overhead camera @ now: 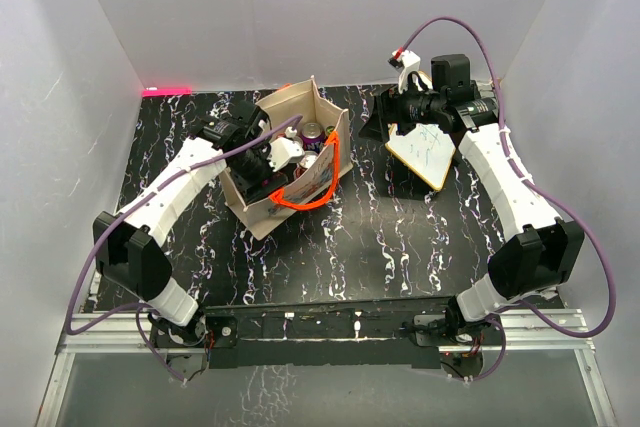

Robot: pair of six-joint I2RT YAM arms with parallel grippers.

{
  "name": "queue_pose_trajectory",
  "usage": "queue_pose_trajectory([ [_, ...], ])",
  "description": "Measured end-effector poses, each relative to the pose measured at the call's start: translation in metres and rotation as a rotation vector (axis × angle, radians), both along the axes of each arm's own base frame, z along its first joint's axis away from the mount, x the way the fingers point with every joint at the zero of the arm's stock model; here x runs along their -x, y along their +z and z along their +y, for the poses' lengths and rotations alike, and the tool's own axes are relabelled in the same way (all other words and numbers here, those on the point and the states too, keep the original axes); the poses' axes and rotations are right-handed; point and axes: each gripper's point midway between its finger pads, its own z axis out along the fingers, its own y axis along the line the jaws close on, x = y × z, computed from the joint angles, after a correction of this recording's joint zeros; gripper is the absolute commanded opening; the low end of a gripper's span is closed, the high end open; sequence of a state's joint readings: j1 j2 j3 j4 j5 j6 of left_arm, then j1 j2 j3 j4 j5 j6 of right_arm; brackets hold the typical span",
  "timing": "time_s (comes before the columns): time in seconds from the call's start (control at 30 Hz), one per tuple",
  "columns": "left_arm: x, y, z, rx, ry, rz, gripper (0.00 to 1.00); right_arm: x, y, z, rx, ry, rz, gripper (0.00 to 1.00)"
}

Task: Place the beverage into the canvas bag

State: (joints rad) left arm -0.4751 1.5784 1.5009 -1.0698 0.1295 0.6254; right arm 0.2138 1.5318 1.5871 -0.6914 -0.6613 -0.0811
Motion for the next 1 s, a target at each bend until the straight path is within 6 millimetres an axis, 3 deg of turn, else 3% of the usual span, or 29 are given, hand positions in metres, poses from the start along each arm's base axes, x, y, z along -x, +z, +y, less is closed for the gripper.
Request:
queue_pose_trajectory([
  [0.57, -0.002, -0.01, -0.002, 0.056, 0.074, 0.029, 0.13, 0.004, 0.0, -0.001, -0.001, -0.002, 0.004, 0.88],
  [1.0, 0.001, -0.016, -0.001, 0.061, 0.065, 0.044, 0.1, 0.004, 0.0, -0.001, -0.004, -0.004, 0.005, 0.88],
])
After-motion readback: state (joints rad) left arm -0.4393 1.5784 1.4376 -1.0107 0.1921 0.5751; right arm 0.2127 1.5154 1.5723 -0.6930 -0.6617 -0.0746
